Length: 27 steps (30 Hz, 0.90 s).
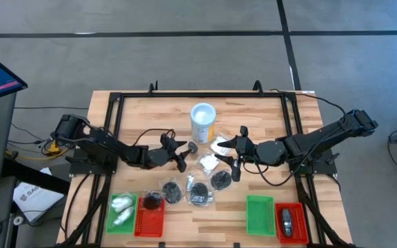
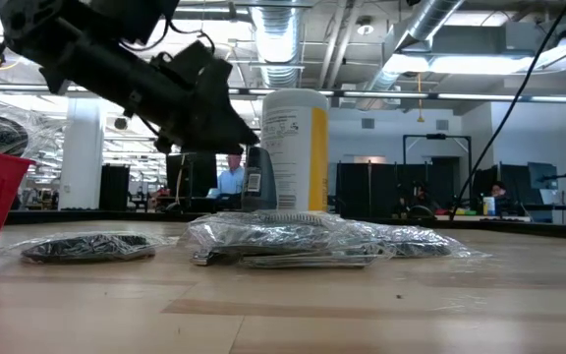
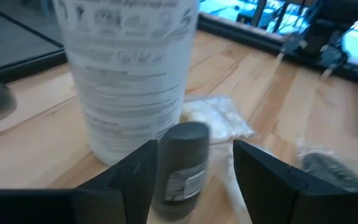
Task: Pick & Place Travel size toiletries
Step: Put the deodorant into the right red bin
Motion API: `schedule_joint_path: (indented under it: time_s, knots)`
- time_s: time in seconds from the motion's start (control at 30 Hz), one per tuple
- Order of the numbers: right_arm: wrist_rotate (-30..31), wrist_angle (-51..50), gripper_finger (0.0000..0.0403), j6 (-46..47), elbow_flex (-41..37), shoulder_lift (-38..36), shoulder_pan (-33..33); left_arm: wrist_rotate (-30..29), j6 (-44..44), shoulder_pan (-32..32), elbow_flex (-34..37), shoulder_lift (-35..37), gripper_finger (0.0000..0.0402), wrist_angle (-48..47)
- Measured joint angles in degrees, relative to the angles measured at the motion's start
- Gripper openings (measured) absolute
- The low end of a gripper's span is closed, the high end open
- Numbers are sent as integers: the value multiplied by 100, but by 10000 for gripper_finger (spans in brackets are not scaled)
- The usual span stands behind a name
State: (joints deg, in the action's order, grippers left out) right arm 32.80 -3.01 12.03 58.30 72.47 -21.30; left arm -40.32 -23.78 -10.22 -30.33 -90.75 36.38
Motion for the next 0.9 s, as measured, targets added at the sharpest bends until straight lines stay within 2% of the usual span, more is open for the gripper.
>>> schedule_joint_path:
  time_s: [0.47, 0.67, 0.9]
  knots:
    - [0, -2, 182, 0, 0, 0, 0, -20, -15, 61, -24, -684, 200, 920]
    - [1, 33, 182, 0, -64, 0, 0, 16, 3, 61, -309, -997, 200, 966]
    - [2, 28, 182, 2, -181, 2, 0, 20, 440, 61, -727, -1386, 200, 1003]
